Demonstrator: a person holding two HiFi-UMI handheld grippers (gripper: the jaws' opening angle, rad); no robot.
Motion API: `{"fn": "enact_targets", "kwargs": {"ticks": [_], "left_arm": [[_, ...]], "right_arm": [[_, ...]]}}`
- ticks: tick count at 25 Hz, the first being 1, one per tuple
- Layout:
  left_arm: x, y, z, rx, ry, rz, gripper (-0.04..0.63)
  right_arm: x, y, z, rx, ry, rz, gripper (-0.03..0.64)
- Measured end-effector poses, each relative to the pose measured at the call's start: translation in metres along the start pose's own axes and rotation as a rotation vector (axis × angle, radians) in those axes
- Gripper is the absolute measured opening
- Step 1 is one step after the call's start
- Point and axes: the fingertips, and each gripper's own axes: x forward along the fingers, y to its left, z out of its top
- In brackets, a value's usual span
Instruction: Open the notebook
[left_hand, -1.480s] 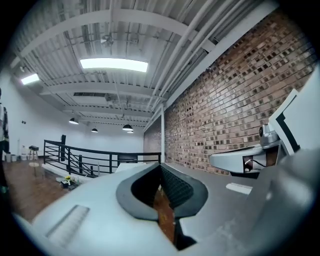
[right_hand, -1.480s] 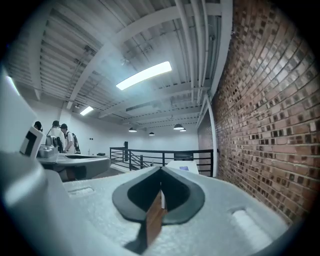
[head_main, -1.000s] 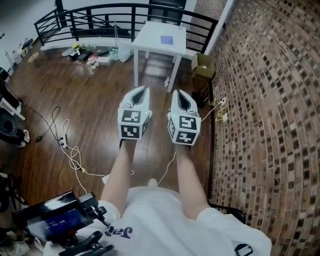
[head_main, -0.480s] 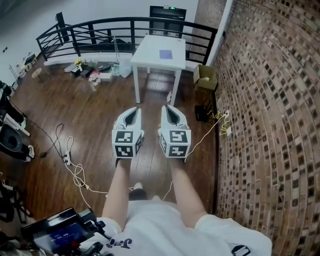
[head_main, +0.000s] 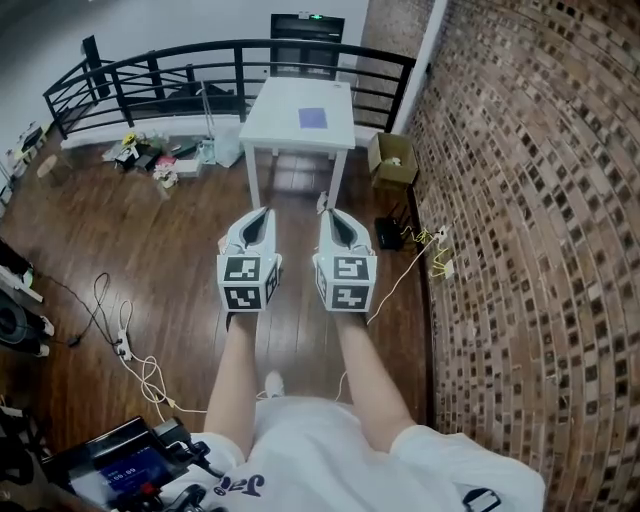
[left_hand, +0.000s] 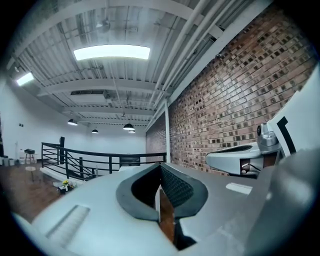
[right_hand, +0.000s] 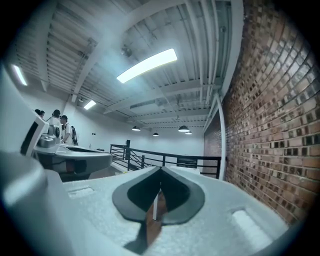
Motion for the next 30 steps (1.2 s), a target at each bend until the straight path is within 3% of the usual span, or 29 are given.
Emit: {"fn": "enact_targets", "kwargs": {"ticks": [7,12,17,24,30], "left_arm": [[0.031,0.049,-0.001,-0.002,-0.002,-0.009,0.018],[0.05,0.07,0.001,-0.046,0.0,-0.023,0.018],[0.076,0.077,-0.007,-0.039,-0.005,-0.032,0.018],[0.133,0.068,-0.001,-0.086,-0.03,-0.089,0.017],[0.204,0.067,0.009,-0.029,-0.058,-0.042,0.015]], "right_arm": [[0.048,0.005,-0.002,0.038,0.021,-0.057,-0.014],[0.076,0.015,0.003,0.055,0.013,-0.042,-0.012],[0.097,0.017,-0.002,0.039,0.008,-0.023,0.007],[0.146,-0.015,-0.009,-0.001,0.002,-0.001,-0.012],[0.204,-0.057,0.009,-0.005,-0.062,0.058,-0.012]]}}
